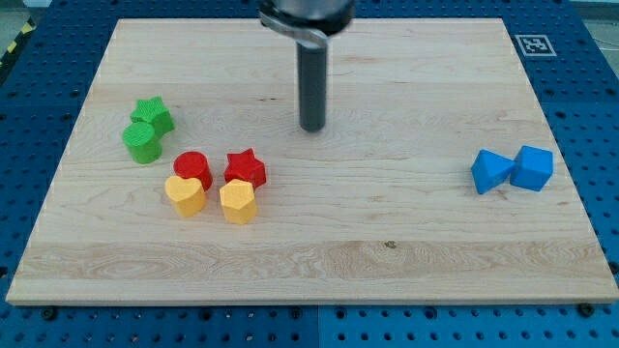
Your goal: Place the arm towards the bottom left of the yellow heart
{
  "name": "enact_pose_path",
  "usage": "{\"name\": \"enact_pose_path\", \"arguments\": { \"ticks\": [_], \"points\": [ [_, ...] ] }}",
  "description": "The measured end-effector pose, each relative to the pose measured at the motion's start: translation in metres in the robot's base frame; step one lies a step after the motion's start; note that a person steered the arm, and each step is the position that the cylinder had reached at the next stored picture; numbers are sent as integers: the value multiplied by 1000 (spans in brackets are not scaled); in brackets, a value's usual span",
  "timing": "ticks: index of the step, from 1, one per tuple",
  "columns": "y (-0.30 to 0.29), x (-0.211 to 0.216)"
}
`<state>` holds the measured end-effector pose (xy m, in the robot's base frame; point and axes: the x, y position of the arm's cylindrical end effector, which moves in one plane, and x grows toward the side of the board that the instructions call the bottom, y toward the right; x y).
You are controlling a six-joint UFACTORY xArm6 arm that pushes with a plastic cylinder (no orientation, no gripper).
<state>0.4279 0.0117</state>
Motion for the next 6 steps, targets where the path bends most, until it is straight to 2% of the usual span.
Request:
{"name": "enact_pose_path", "arguments": {
  "ticks": [3, 4, 6],
  "points": [
    [31, 161],
    [-16, 187],
    [-224, 181]
  ]
}}
